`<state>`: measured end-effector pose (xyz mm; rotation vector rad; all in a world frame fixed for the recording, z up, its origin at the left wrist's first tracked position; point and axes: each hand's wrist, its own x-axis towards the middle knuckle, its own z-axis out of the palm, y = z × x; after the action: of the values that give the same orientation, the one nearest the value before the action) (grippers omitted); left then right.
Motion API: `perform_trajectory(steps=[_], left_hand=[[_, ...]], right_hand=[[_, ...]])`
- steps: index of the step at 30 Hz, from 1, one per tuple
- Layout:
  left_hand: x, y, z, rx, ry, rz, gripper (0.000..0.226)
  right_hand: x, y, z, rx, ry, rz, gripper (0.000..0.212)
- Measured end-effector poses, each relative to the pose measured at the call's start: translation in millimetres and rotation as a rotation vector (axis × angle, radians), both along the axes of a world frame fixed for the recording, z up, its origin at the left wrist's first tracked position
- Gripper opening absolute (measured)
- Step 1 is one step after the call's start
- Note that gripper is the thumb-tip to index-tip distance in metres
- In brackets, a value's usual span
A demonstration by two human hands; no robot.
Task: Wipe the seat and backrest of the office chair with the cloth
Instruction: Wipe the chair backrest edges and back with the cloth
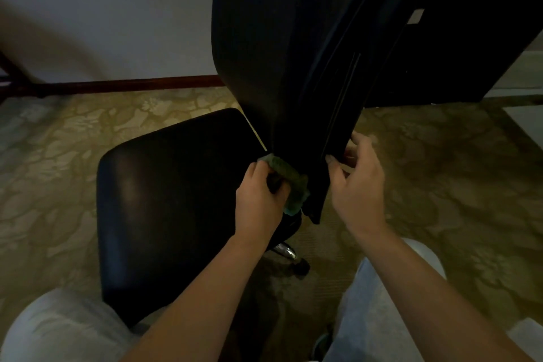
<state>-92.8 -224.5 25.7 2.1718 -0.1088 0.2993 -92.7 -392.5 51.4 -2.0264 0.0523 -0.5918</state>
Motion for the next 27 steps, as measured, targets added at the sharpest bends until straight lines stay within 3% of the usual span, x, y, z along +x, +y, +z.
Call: perform_trajectory(steps=[4,16,24,27], left_hand=[[-7,17,-23,0.012,0.144,-0.045,0.022],[-6,5,8,-0.125,-0.082,-0.019,0.015],[-11,-2,-15,-0.169,-0.055,0.011,0.016],[-9,-2,-34,-0.072,0.074,-0.016,0.020]], right_hand=[[0,-2,-3,-0.019,0.016,0.008,0.043],[-9,1,-2,-0.009,-0.009,0.016,0.040],[-9,2,-3,-0.025,-0.022,0.014,0.042],[-9,2,-5,-0.027,-0.033,0.009,0.042]])
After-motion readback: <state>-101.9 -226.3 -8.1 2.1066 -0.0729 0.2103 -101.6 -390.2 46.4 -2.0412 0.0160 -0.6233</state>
